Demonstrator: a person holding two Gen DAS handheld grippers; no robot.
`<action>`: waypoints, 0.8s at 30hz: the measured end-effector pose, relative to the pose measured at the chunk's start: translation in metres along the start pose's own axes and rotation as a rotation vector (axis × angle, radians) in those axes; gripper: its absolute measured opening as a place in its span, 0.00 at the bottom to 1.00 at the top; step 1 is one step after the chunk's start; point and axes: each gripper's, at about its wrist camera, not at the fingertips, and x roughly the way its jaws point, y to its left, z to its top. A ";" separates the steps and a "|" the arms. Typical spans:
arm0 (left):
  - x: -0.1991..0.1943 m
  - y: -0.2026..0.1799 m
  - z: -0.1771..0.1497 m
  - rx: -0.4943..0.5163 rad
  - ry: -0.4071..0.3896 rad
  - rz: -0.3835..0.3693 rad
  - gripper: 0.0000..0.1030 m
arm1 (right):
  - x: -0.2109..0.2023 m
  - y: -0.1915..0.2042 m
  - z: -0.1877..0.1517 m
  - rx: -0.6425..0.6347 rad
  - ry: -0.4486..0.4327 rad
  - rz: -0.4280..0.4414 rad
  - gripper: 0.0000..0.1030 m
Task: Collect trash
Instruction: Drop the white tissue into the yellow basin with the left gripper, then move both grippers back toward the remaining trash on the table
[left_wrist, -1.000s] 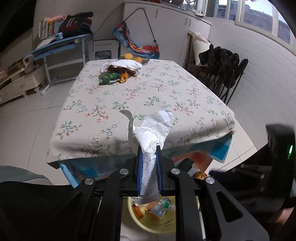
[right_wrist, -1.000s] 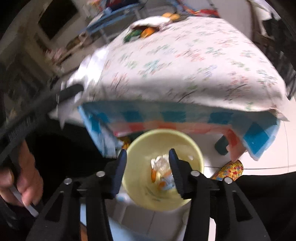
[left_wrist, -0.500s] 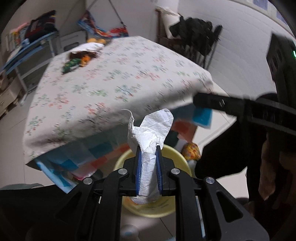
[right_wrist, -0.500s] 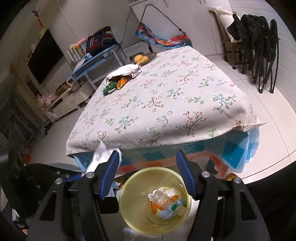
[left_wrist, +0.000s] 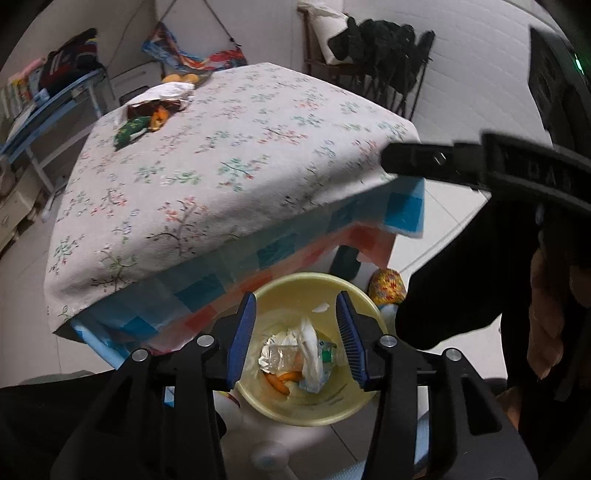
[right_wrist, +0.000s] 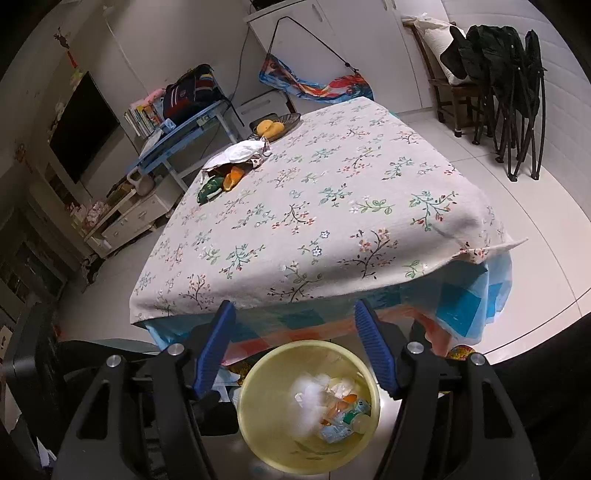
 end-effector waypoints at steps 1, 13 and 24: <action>-0.002 0.003 0.001 -0.014 -0.012 0.015 0.43 | 0.000 0.000 0.000 -0.001 0.000 0.000 0.64; -0.036 0.082 0.026 -0.324 -0.160 0.119 0.63 | 0.016 0.022 0.019 -0.084 0.013 0.035 0.66; -0.026 0.169 0.080 -0.479 -0.170 0.196 0.65 | 0.080 0.076 0.102 -0.233 0.009 0.075 0.67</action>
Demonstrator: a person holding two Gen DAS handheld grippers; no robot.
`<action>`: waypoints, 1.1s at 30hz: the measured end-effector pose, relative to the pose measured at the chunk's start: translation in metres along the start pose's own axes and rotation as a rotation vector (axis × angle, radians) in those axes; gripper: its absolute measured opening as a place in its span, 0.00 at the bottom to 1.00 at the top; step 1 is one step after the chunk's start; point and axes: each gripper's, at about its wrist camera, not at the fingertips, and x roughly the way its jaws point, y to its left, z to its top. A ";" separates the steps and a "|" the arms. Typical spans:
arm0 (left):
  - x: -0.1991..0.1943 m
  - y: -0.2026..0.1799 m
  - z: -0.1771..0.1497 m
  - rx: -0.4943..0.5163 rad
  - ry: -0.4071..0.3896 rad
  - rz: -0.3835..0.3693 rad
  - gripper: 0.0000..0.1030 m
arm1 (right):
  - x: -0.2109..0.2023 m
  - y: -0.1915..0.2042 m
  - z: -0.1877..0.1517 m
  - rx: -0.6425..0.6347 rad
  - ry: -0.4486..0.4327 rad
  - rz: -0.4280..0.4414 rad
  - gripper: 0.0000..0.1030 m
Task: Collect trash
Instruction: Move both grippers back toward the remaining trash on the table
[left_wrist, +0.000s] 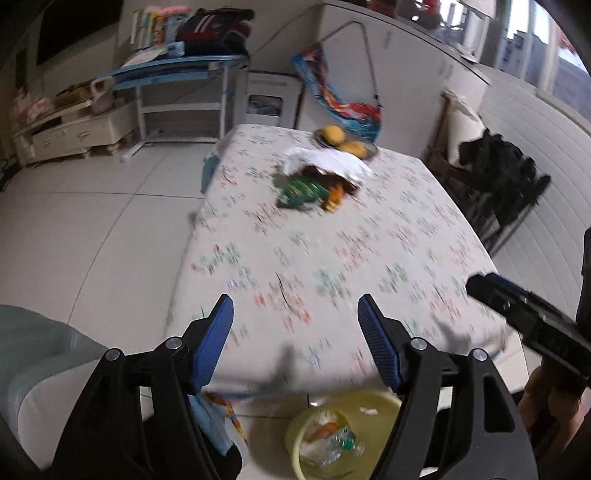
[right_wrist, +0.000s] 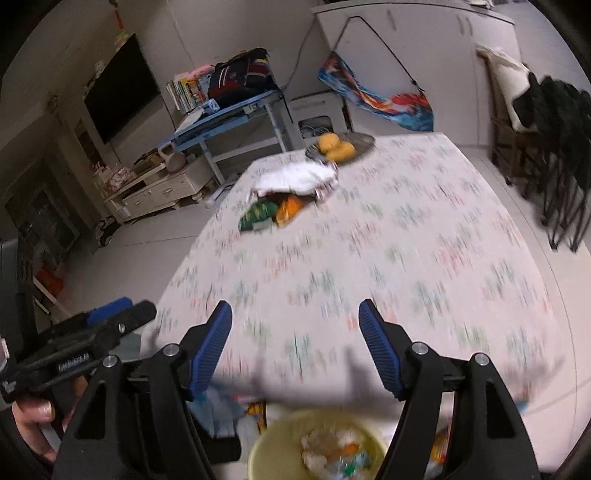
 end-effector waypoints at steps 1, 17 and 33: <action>0.004 0.003 0.007 -0.009 -0.002 0.006 0.65 | 0.011 0.001 0.013 -0.006 0.000 -0.002 0.67; 0.080 0.019 0.080 -0.030 0.049 0.076 0.65 | 0.164 -0.010 0.109 0.036 0.135 -0.069 0.57; 0.130 0.014 0.099 -0.030 0.140 0.089 0.65 | 0.127 -0.046 0.118 0.119 0.116 0.071 0.22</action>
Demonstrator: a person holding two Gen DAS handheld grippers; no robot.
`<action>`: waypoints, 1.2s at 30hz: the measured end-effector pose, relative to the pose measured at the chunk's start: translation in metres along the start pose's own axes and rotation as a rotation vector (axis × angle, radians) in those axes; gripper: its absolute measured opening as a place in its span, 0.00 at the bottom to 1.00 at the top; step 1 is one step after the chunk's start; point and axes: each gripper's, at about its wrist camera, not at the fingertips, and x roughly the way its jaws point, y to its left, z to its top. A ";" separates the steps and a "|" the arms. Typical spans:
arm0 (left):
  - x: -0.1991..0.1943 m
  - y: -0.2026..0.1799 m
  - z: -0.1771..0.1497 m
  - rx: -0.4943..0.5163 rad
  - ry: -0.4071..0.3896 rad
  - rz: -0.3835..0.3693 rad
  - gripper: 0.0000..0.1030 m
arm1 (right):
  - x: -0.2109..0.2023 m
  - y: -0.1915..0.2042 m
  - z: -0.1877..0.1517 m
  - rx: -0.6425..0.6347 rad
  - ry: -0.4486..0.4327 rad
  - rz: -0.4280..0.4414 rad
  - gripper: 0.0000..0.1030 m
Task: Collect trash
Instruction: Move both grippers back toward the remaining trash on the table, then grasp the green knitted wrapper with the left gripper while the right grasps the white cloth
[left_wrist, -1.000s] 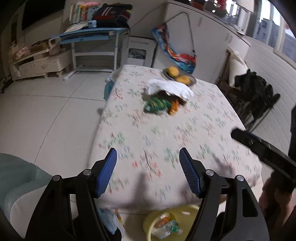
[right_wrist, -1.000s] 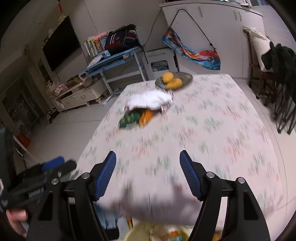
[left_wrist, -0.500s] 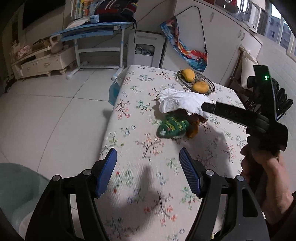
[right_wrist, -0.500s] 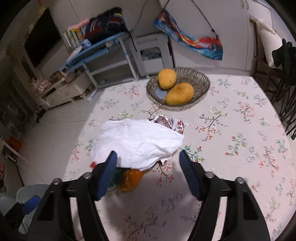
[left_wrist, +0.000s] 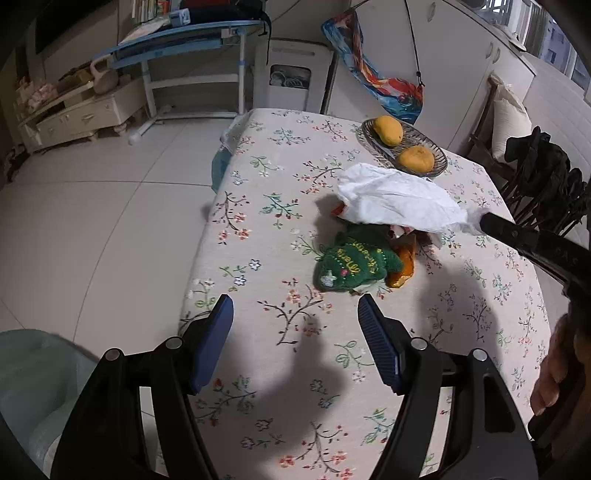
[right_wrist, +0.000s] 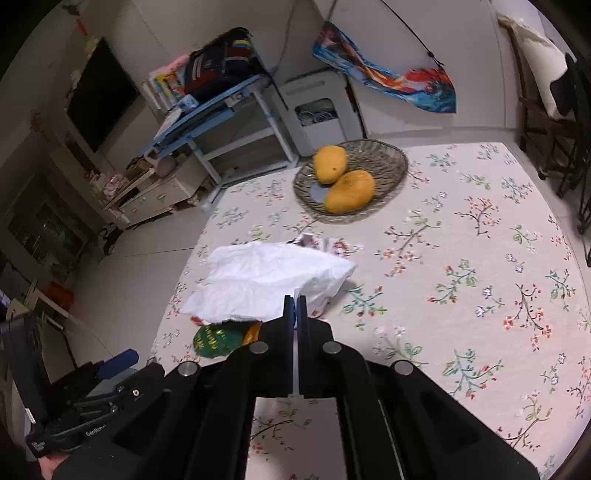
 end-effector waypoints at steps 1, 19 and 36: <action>-0.001 -0.001 -0.001 0.003 -0.001 -0.003 0.65 | 0.004 0.001 0.002 0.017 -0.007 0.005 0.53; 0.021 -0.013 0.010 0.072 0.023 0.008 0.65 | -0.036 -0.023 -0.018 -0.003 -0.033 0.002 0.03; 0.053 -0.037 0.025 0.154 0.008 -0.014 0.65 | 0.017 -0.009 -0.049 -0.143 0.084 -0.137 0.68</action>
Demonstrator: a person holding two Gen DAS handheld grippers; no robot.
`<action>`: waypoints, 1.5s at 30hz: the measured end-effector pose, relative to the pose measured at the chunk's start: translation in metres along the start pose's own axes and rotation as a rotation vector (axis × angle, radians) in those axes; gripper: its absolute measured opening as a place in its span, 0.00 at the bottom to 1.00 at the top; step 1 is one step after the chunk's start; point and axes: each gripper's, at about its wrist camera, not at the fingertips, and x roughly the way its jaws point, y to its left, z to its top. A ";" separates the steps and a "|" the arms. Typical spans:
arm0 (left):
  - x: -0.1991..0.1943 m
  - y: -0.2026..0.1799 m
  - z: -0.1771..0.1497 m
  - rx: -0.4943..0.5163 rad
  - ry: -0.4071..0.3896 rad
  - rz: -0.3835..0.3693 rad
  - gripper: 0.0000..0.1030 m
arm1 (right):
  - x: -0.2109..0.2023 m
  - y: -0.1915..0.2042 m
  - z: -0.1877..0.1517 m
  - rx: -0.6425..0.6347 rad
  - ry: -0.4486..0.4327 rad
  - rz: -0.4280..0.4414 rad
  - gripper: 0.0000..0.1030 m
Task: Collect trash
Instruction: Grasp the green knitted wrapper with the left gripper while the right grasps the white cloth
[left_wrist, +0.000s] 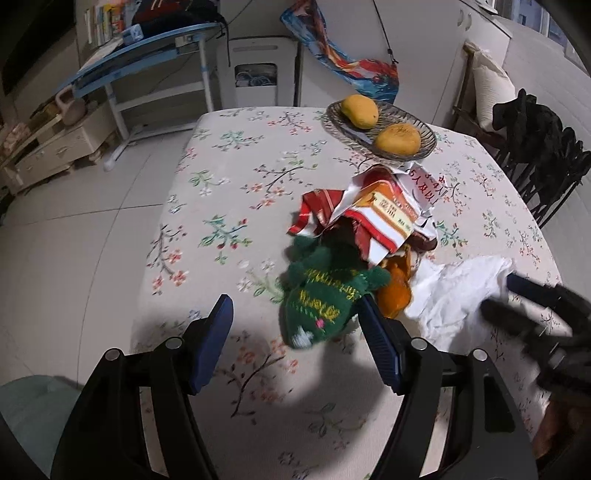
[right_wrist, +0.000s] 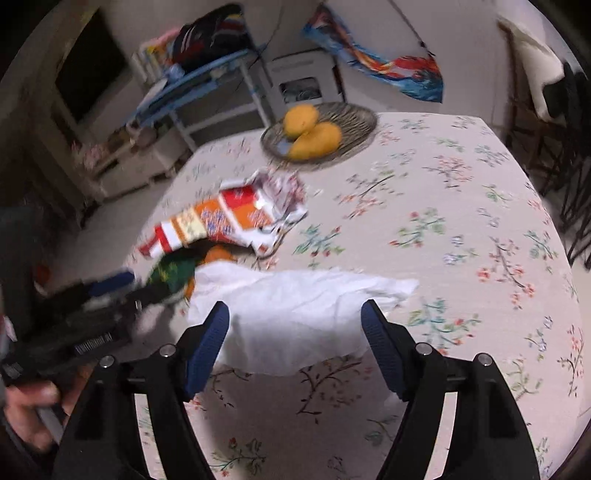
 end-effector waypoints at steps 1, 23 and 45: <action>0.001 -0.002 0.001 0.006 -0.001 -0.004 0.65 | 0.002 0.001 -0.003 -0.016 0.005 -0.013 0.57; -0.043 0.004 -0.050 0.043 0.074 -0.049 0.31 | -0.032 -0.009 -0.016 0.007 -0.068 -0.047 0.81; -0.023 -0.010 -0.048 0.106 0.090 0.011 0.39 | 0.013 0.003 -0.006 -0.133 0.006 -0.105 0.04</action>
